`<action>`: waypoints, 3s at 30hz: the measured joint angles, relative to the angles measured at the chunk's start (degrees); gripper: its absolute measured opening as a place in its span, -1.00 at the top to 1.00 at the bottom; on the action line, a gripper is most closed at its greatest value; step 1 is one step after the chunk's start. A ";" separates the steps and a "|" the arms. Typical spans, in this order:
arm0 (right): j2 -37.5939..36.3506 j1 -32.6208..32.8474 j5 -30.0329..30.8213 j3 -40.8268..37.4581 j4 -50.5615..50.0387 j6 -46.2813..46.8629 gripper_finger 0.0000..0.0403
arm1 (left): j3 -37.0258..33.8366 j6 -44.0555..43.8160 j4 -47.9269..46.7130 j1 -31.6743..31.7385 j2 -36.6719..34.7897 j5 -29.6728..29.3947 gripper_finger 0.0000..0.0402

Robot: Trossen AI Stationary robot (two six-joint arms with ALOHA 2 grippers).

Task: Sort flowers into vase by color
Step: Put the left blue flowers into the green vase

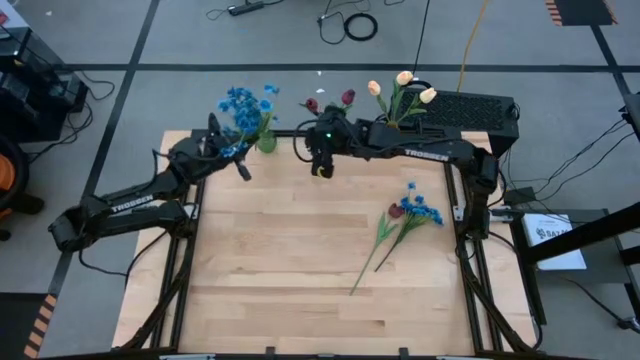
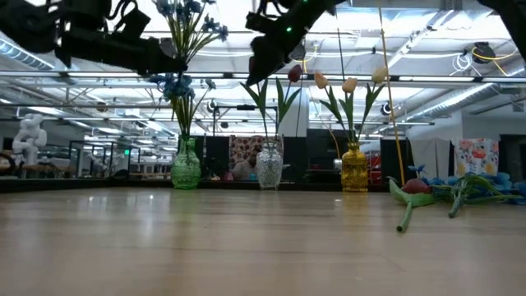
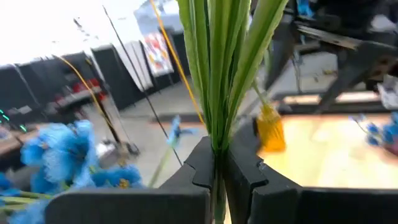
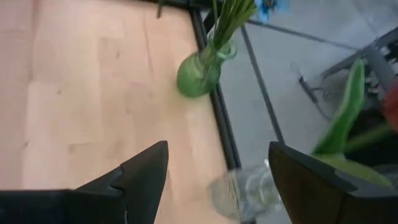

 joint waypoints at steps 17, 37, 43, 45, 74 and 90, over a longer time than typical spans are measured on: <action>0.25 1.88 -14.98 0.00 0.93 -1.34 -0.34 | -1.98 8.79 22.10 7.10 13.68 -0.56 0.91; 1.23 1.97 -17.92 -0.04 1.92 -3.22 -0.34 | -1.92 2.56 40.51 12.07 27.63 5.03 0.92; 1.23 1.97 -17.90 -0.04 2.26 -3.22 -0.34 | -1.87 1.11 41.74 12.28 29.87 5.81 0.92; 1.23 1.97 -17.90 -0.04 2.25 -3.24 -0.34 | -1.87 1.11 41.86 12.28 30.52 5.84 0.92; 1.23 1.96 -21.05 -0.04 3.19 -3.63 -0.34 | -1.14 -0.38 42.14 16.91 31.07 10.91 0.92; 1.23 1.97 -20.93 -0.04 3.17 -3.44 -0.34 | -1.04 -0.38 40.21 16.41 33.06 13.99 0.92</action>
